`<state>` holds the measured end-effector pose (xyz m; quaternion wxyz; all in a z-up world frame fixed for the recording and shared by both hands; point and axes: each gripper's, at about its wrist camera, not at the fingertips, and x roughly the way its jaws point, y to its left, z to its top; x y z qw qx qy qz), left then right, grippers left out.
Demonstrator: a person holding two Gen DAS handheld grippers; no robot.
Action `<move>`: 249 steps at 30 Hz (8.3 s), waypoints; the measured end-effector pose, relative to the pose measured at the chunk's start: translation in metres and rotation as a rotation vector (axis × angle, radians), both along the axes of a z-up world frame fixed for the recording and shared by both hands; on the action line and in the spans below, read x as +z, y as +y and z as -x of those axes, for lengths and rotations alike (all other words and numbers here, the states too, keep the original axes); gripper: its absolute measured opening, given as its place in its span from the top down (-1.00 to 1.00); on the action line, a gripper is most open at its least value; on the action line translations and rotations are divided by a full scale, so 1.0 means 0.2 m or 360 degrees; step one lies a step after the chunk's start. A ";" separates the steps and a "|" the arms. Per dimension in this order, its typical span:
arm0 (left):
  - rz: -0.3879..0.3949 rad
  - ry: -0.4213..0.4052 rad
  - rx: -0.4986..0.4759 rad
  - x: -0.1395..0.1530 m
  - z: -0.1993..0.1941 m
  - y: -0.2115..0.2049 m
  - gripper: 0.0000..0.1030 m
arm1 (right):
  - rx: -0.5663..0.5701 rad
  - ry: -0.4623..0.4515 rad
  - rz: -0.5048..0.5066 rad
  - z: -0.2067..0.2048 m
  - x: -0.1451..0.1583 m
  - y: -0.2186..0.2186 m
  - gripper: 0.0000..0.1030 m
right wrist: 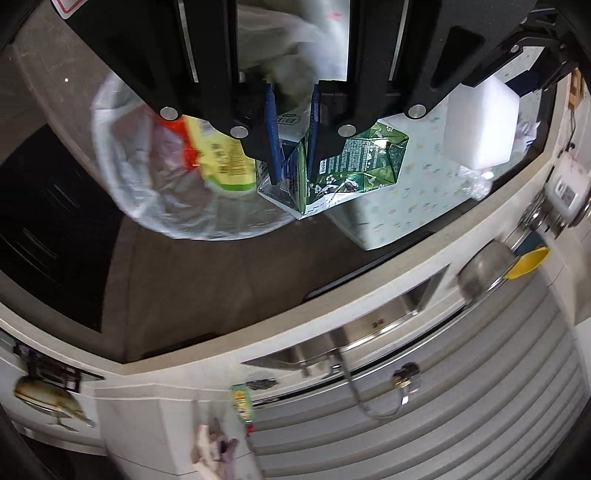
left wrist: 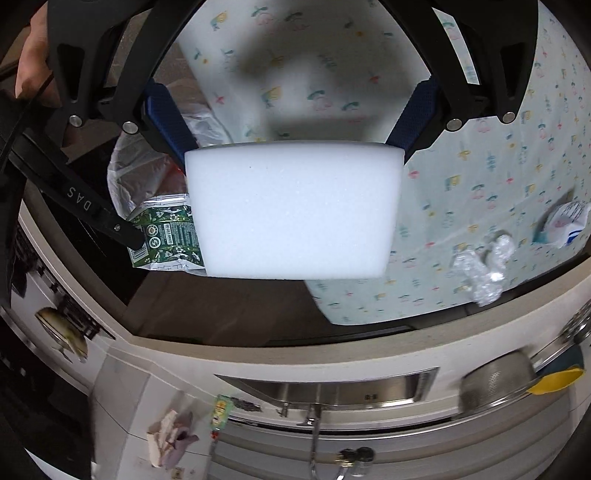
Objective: Collect trash
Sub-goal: 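Hold the sponge and green pouch above the trash bin with both tools, then open the right tool to drop the pouch while the left tool releases the sponge, then move both tools back over the wipes pack and clear bag on the table, then grasp the blue-white wipes pack with the left tool while the right tool grasps the clear bag, then carry the wipes pack and clear bag over the trash bin with both tools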
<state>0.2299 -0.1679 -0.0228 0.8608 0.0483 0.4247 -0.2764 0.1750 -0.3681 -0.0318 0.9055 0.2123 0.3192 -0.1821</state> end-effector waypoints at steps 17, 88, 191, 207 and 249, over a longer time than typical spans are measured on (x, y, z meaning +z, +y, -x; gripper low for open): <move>-0.0096 0.0026 -0.0333 -0.15 0.08 -0.40 -0.87 | -0.0249 -0.0041 -0.0032 0.23 -0.07 -0.31 0.73; -0.0215 -0.0322 -0.0495 -0.27 0.14 -0.46 -0.88 | 0.0365 0.0133 -0.0278 0.13 -0.13 -0.03 0.04; -0.0040 0.0023 0.0560 -0.33 -1.09 1.59 0.25 | 0.0900 0.0283 0.0170 -1.42 -0.36 1.63 0.41; 0.0024 -0.0152 0.0466 0.09 -0.76 1.38 0.32 | 0.0790 0.0093 0.0175 -1.03 0.07 1.44 0.45; 0.0046 -0.0263 -0.0221 0.51 0.27 -0.11 0.31 | 0.0082 -0.0071 0.0240 0.34 0.54 0.12 0.44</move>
